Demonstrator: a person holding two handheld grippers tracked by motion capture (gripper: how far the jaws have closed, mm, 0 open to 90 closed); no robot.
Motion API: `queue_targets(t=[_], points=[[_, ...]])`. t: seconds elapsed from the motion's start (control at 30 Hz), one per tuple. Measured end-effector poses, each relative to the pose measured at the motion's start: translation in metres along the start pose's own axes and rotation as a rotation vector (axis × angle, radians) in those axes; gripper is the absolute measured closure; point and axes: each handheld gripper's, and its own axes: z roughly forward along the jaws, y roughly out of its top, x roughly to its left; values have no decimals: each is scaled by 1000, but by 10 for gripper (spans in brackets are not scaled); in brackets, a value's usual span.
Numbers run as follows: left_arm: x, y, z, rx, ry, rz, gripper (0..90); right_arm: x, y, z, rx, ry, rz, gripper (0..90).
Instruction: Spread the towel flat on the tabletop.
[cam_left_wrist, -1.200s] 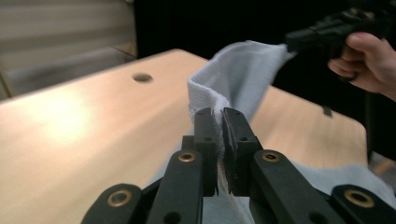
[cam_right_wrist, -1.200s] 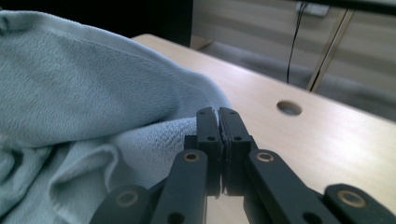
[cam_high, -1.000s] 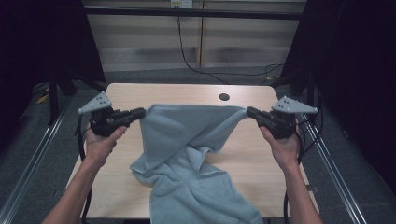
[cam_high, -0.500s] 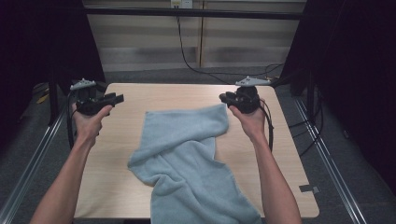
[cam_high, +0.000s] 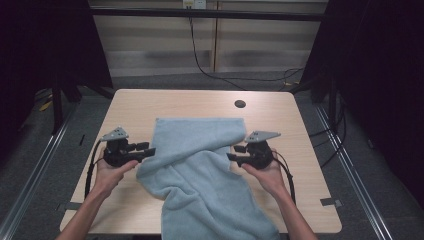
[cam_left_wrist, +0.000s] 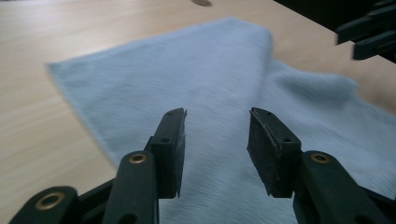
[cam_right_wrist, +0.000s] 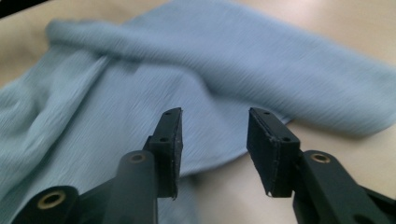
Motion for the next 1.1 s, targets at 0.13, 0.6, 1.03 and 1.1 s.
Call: queue_targets(t=[0.13, 0.6, 1.03, 1.1], points=[[-28, -19, 7, 39, -59, 27, 607, 10, -24, 4, 38, 37, -5, 519], [-49, -53, 33, 215, -59, 95, 483, -2, -37, 10, 68, -6, 45, 885], [-72, -54, 38, 246, -147, 179, 497, 29, -86, -75, 90, 0, 67, 884], [-82, -58, 35, 256, -175, 212, 506, 40, -98, -84, 99, 16, 67, 884]])
